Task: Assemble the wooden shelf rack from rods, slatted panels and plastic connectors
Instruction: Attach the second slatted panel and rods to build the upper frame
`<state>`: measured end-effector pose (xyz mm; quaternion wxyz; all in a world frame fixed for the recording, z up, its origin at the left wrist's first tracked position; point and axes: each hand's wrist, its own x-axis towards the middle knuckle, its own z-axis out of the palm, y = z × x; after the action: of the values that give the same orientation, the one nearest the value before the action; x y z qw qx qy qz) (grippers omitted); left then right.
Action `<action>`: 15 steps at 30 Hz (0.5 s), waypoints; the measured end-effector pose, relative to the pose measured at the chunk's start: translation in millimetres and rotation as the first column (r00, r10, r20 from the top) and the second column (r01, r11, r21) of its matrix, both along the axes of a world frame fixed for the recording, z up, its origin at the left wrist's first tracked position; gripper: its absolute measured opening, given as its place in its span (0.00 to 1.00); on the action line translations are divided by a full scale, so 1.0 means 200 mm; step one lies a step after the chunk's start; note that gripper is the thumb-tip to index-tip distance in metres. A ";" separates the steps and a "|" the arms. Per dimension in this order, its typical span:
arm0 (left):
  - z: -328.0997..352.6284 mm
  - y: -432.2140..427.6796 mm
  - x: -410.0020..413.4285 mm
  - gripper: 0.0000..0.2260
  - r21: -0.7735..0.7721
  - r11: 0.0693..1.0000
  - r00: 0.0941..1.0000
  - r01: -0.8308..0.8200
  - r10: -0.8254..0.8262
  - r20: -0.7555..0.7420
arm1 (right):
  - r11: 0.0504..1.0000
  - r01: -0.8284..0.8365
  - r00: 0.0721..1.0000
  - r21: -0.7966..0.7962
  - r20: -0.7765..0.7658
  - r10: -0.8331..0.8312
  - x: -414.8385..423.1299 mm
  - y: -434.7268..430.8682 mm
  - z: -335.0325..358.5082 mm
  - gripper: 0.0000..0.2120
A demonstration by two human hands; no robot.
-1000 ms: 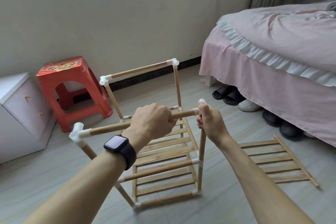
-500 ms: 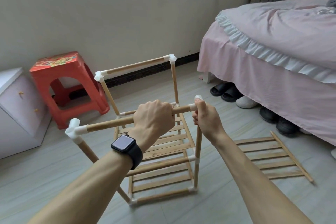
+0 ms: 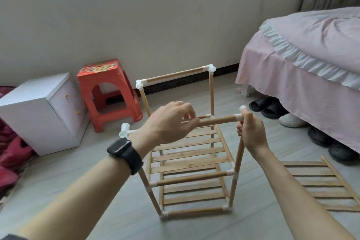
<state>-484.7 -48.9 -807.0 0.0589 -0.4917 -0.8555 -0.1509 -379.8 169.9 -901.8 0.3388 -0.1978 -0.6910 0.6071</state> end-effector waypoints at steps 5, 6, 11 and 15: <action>-0.01 -0.48 -0.24 0.08 0.313 0.814 0.872 -0.489 0.463 0.158 | 0.995 -0.097 0.994 -0.034 0.044 0.099 0.02 0.03 0.02 0.18; -0.03 -0.53 -0.25 0.09 0.317 0.745 0.800 -0.587 0.472 0.371 | 0.993 -0.109 0.992 -0.046 0.059 0.112 0.02 0.04 0.04 0.18; -0.19 -0.50 -0.19 0.16 0.261 0.610 0.316 -0.748 -0.018 0.948 | 0.985 -0.160 0.976 -0.060 0.140 0.167 -0.02 0.11 0.11 0.18; -0.21 -0.44 -0.19 0.11 0.354 0.454 0.402 -0.817 0.010 0.915 | 0.988 -0.153 0.969 -0.033 0.190 0.156 -0.04 0.10 0.12 0.12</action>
<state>-522.6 -136.1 -849.7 -0.0972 -0.0089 -0.7159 -0.6913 -387.4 189.4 -876.9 0.2207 -0.2041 -0.7280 0.6161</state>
